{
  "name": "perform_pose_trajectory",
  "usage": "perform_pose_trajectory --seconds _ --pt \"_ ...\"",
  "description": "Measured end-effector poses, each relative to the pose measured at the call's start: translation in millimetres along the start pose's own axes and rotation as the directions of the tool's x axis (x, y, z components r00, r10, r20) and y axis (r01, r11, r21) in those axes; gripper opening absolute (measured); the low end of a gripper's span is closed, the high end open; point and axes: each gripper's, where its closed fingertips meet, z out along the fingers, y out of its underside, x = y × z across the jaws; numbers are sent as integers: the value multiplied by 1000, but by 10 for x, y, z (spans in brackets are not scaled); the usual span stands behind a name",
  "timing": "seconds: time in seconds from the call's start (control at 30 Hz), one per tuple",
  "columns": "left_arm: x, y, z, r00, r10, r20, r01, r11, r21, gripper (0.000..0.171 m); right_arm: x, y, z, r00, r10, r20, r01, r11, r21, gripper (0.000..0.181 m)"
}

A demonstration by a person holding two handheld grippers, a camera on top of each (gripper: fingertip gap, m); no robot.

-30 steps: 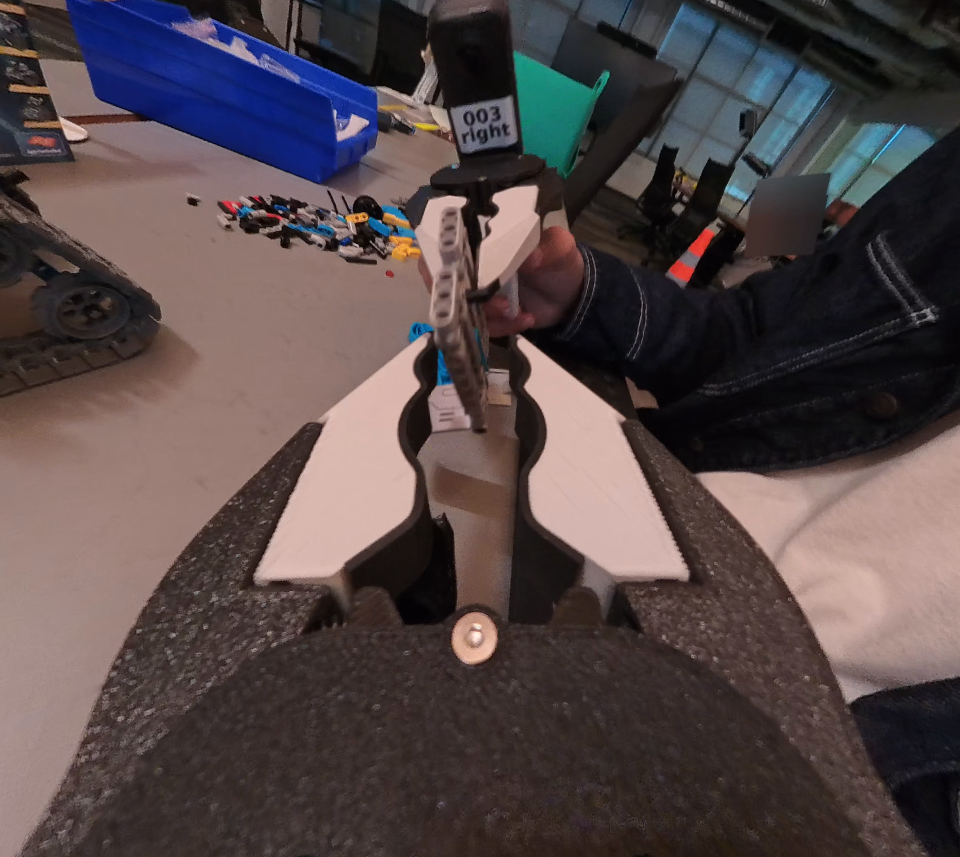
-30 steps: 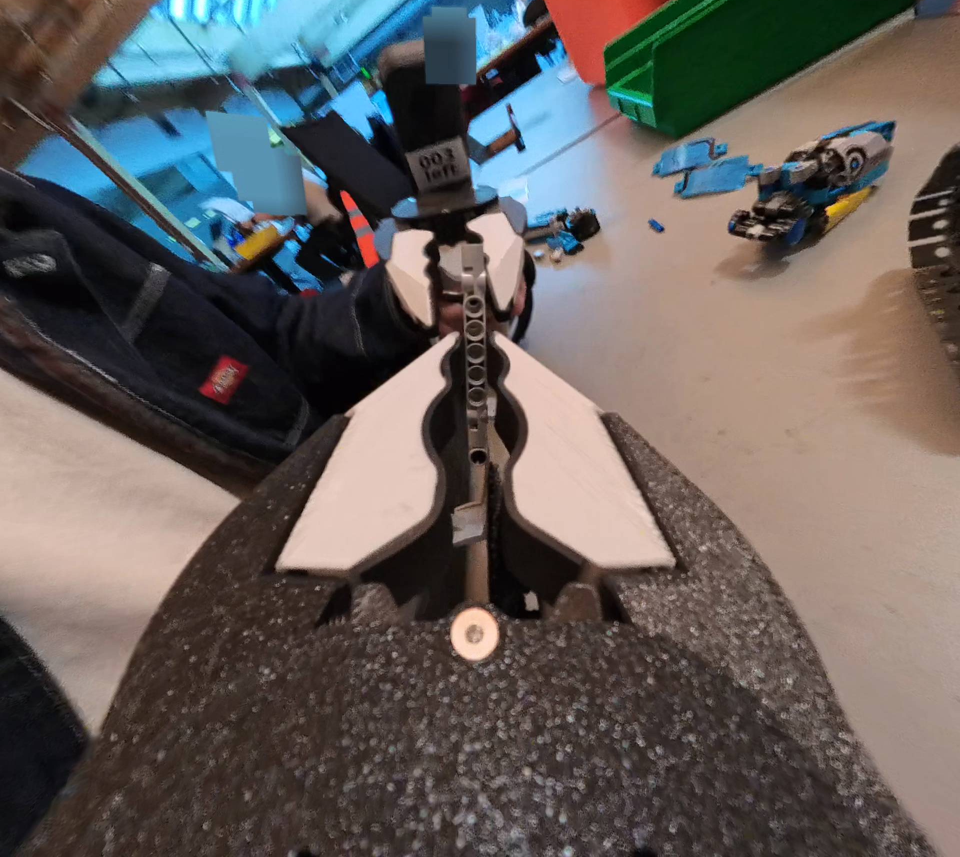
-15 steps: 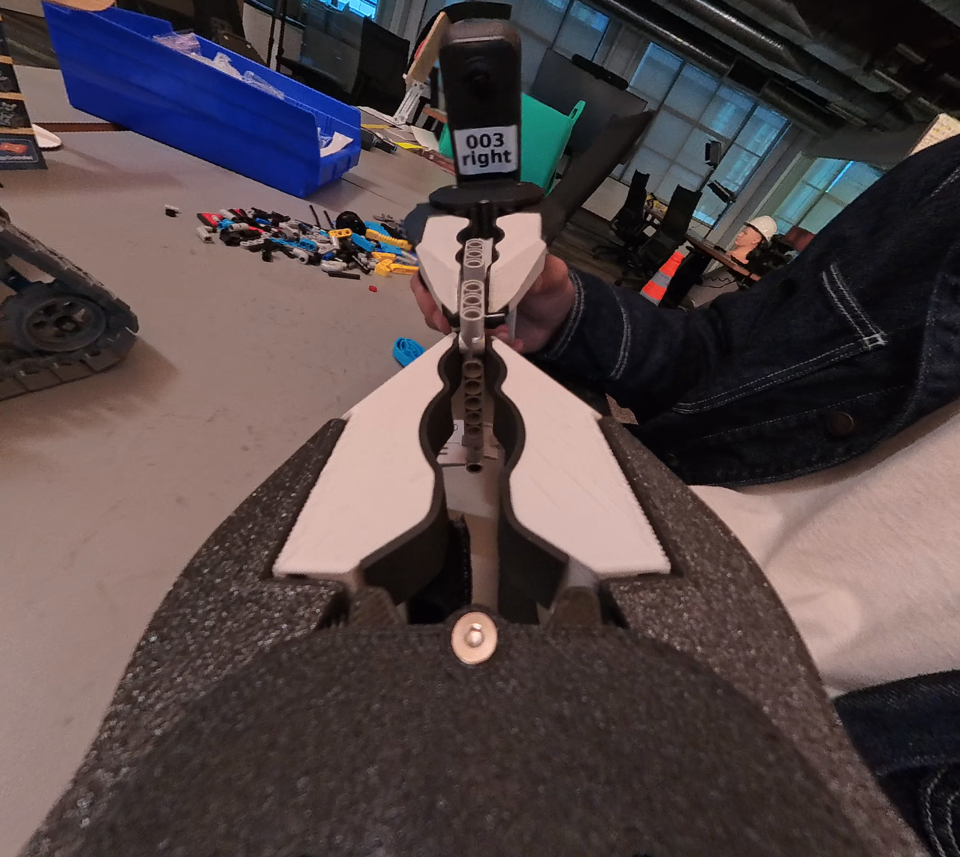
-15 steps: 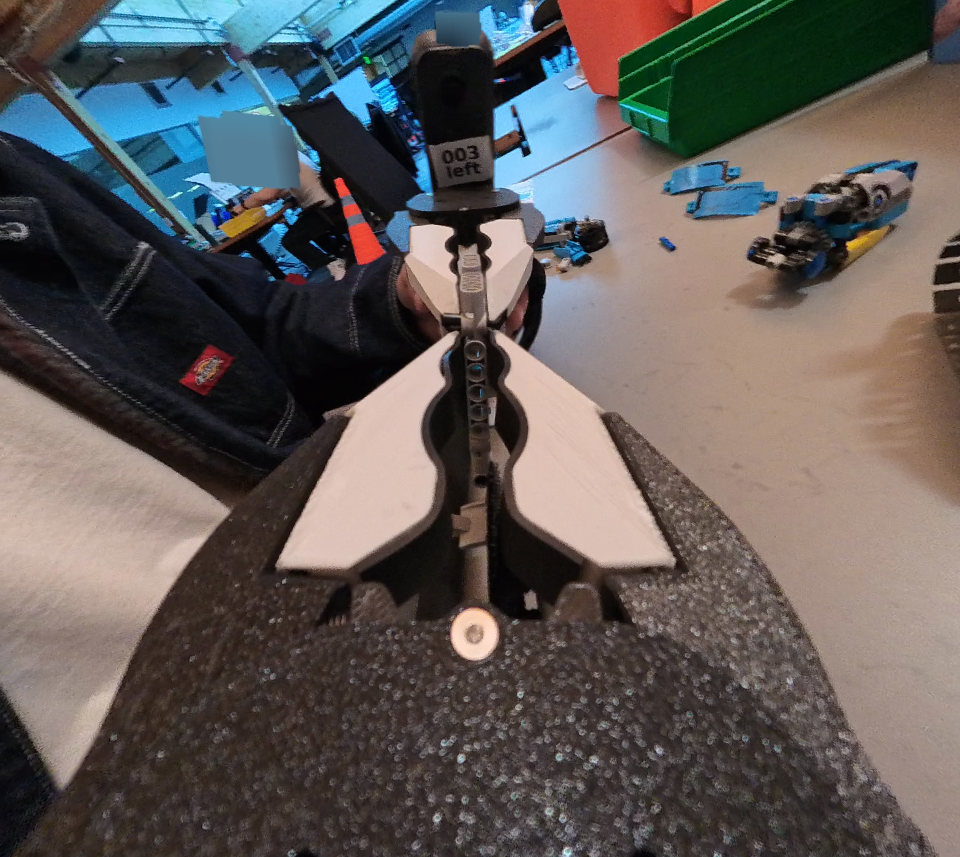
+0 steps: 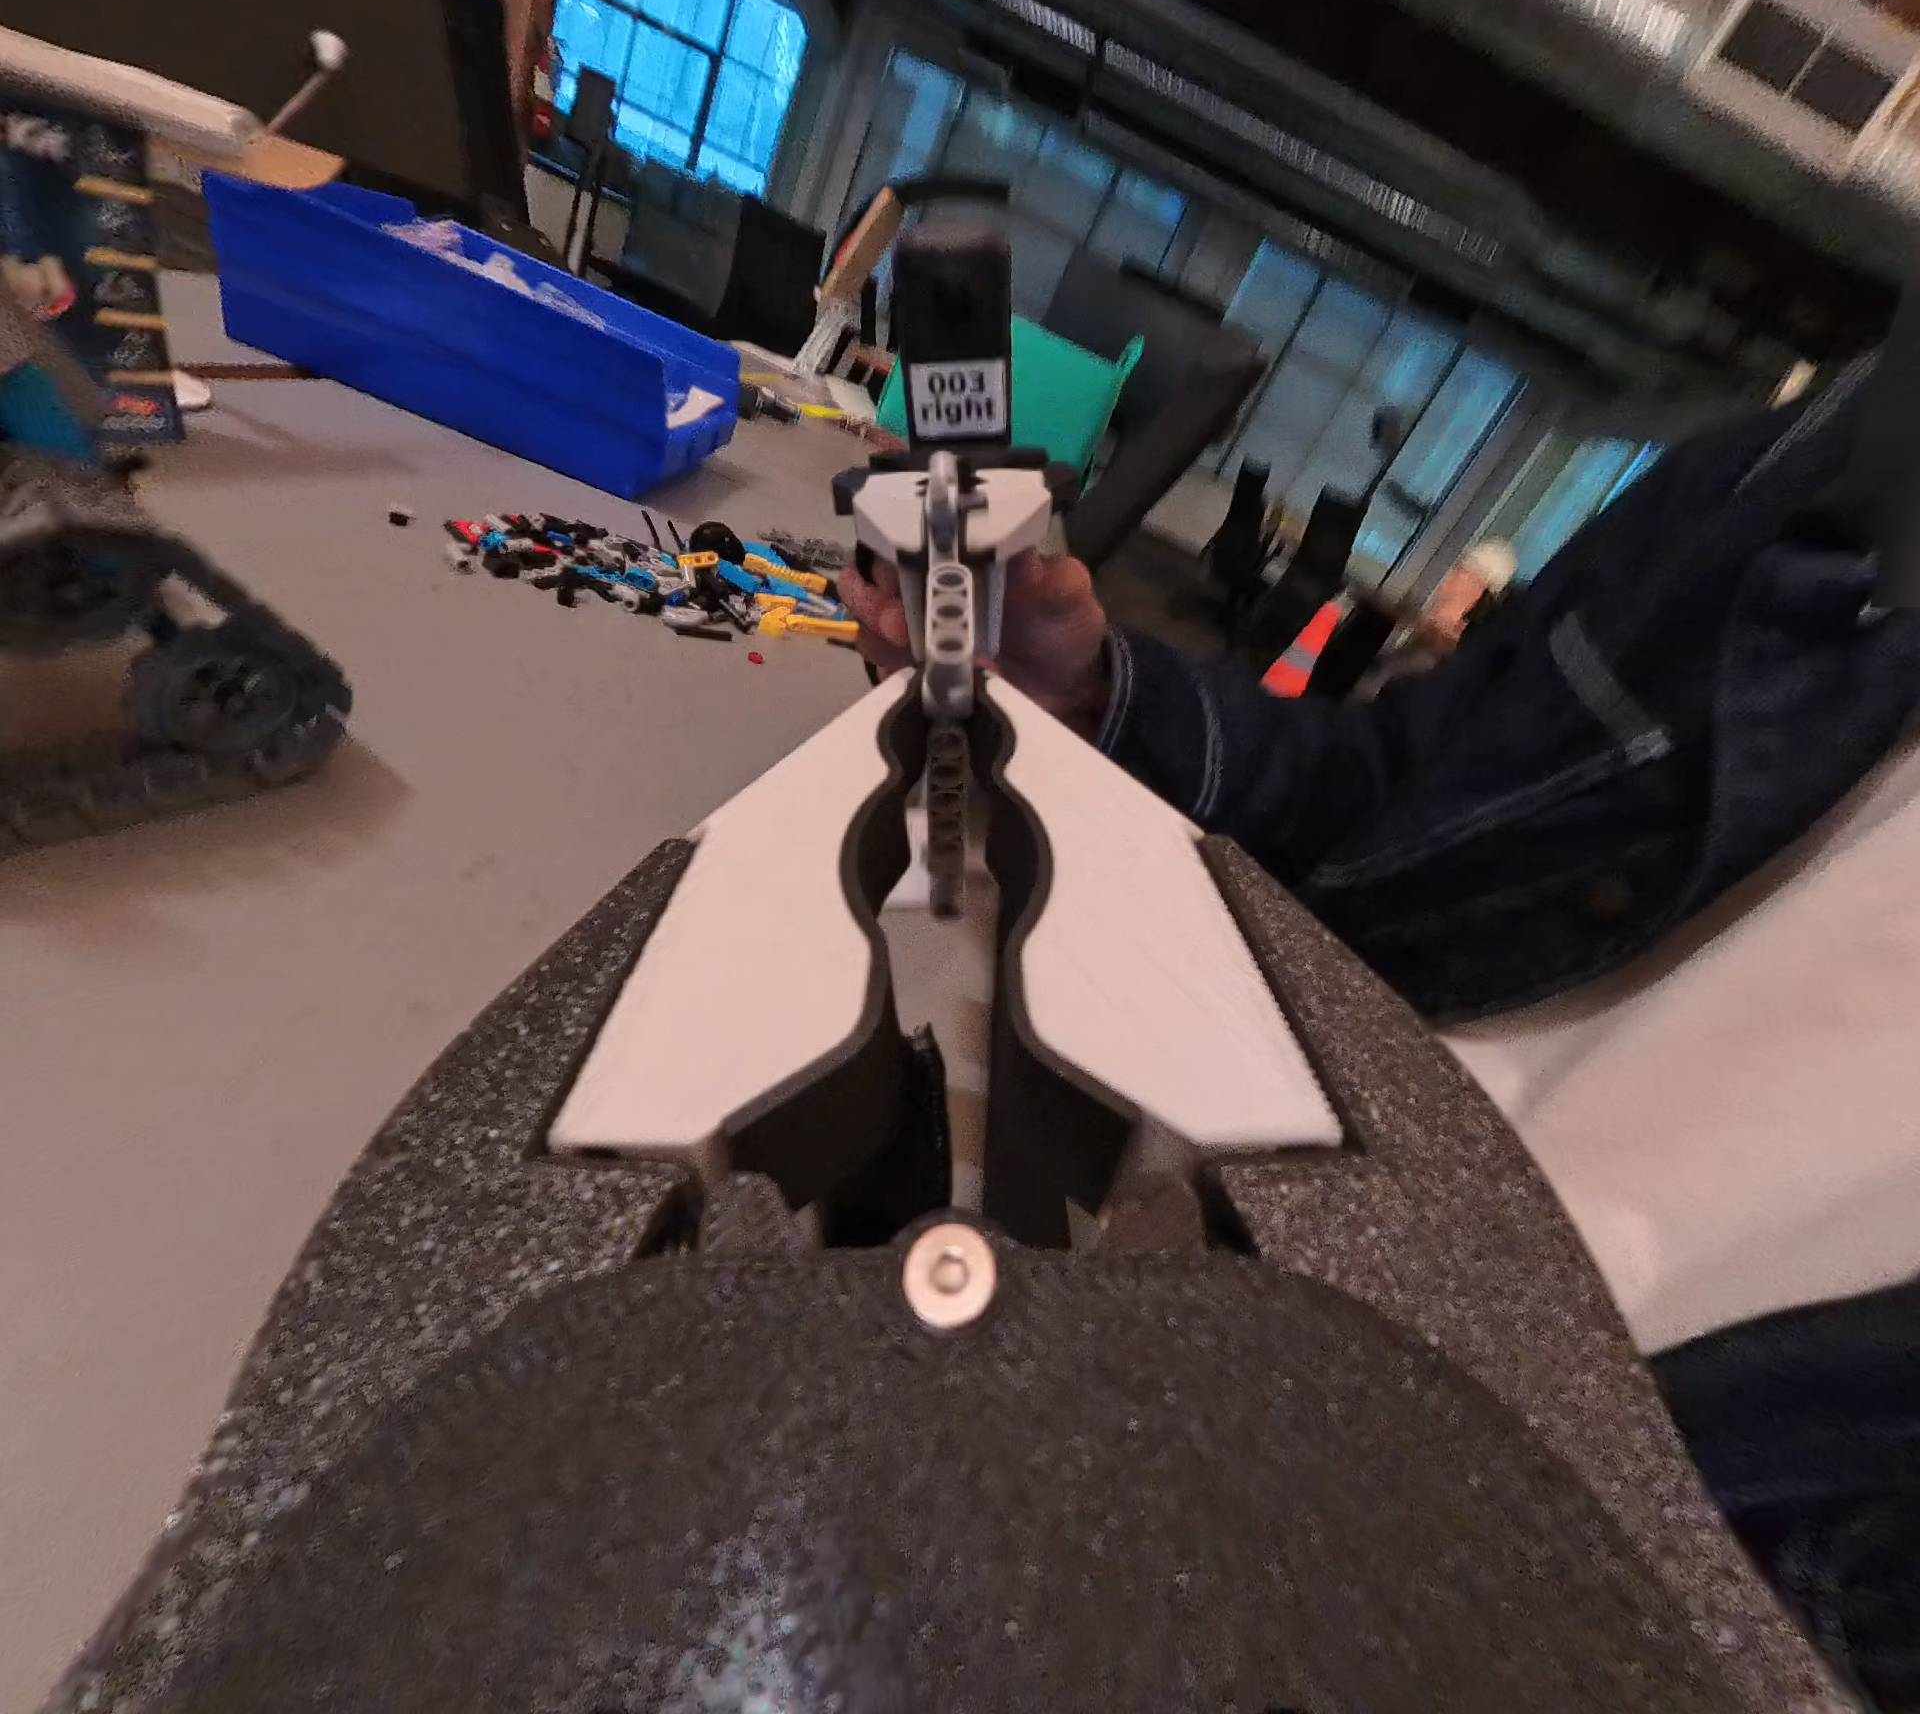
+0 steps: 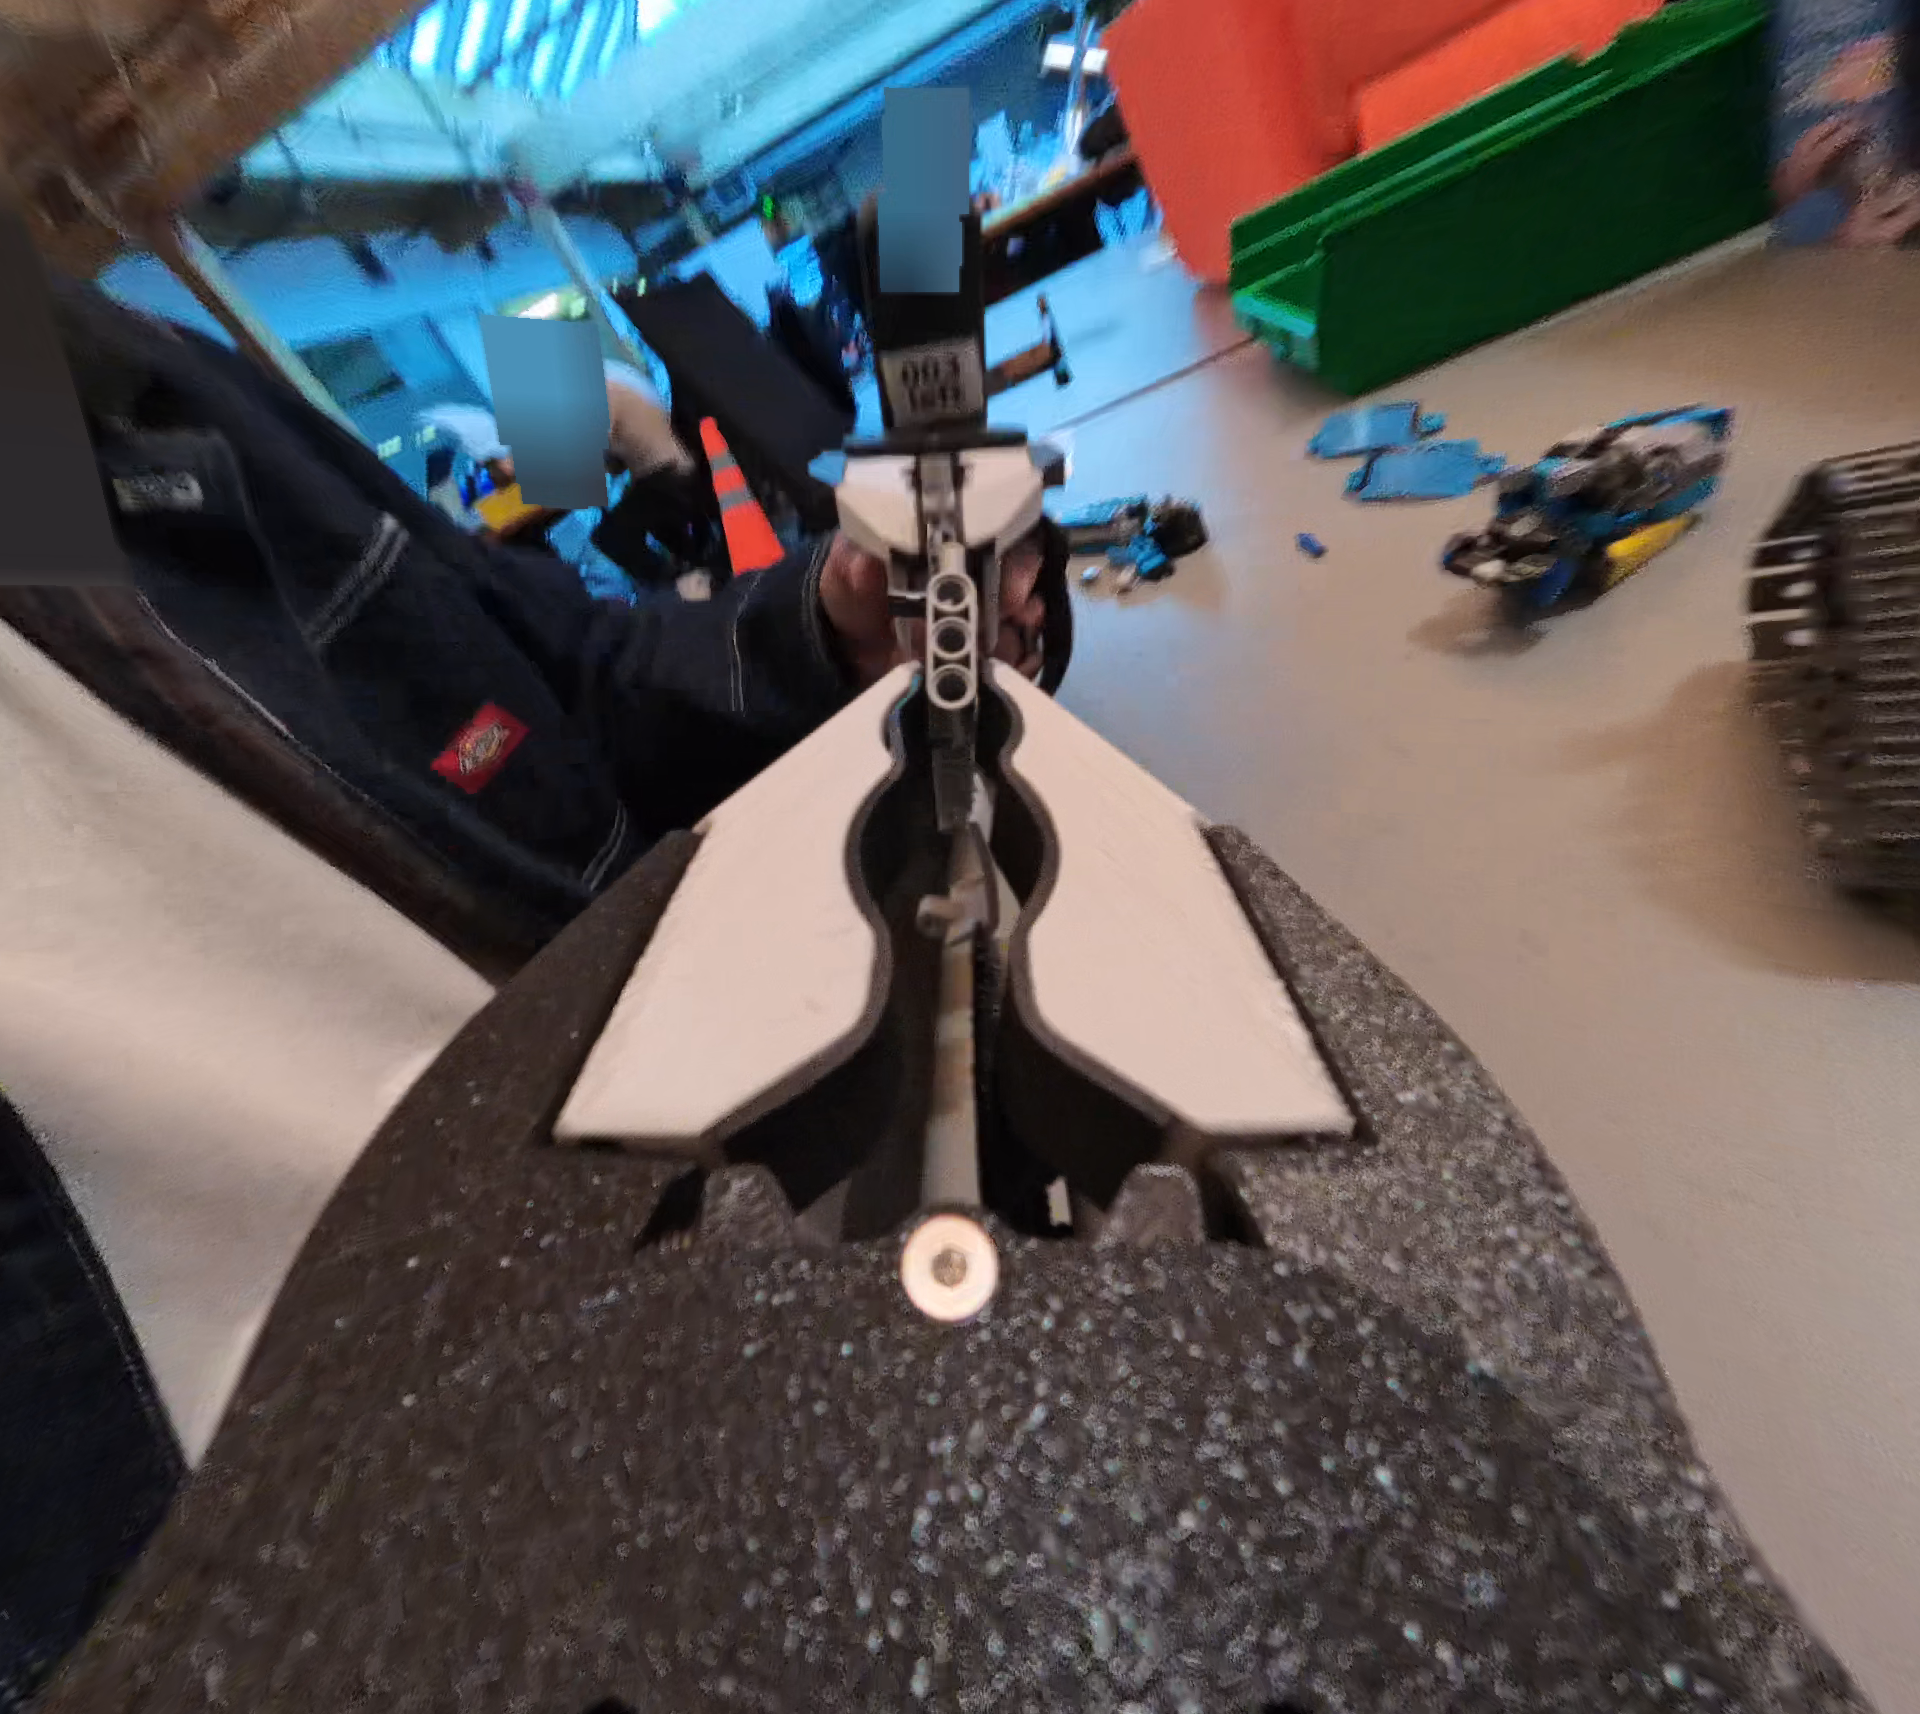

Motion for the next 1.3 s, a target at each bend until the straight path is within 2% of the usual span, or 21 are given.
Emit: perform_pose_trajectory --seconds 0.03,0.1,0.27,0.33,0.43,0.57,0.63,0.73,0.8,0.83,0.93,1.03,1.23,1.3 --pt "8 -43 12 1000 9 -3 -9 1000 21 5 -8 2 46 1000 1 -1 -1 1000 12 5" --pt "-72 -88 -27 998 -56 -8 56 997 47 4 56 -48 22 999 31 -11 -31 999 37 4" --pt "-150 -15 13 996 -88 23 87 996 18 5 104 46 102 998 63 -25 -63 998 -9 4" --pt "-188 -16 12 995 -91 44 90 996 24 6 145 27 105 997 49 -55 -49 999 1 4" --pt "-211 -14 -7 991 -131 38 130 991 33 6 203 6 80 992 111 -59 -109 993 34 5" --pt "-172 216 118 994 -104 46 108 990 -90 7 186 -85 12 989 146 -21 -143 985 92 5" --pt "-144 353 196 996 -69 47 77 983 -169 26 186 -126 -5 984 180 0 -178 976 125 4" --pt "-109 446 274 999 -27 39 35 974 -225 27 202 -171 -14 976 215 18 -215 963 160 4" --pt "-76 401 290 1000 -20 20 24 979 -204 9 202 -170 11 978 207 9 -205 966 159 4" --pt "-85 373 276 999 -22 24 26 981 -191 7 199 -185 17 979 205 10 -204 965 166 4" --pt "-166 221 191 997 -38 71 46 993 -107 5 278 -238 -47 969 246 1 -240 945 221 4" --pt "-238 103 120 984 -167 57 168 986 -14 4 317 -220 -53 956 293 20 -290 929 230 5" --pt "-240 93 112 978 -203 39 203 979 -1 4 335 -226 -30 953 303 16 -298 922 247 7" --pt "-277 45 76 975 -219 45 218 975 32 4 329 -190 26 950 311 16 -306 926 221 37"
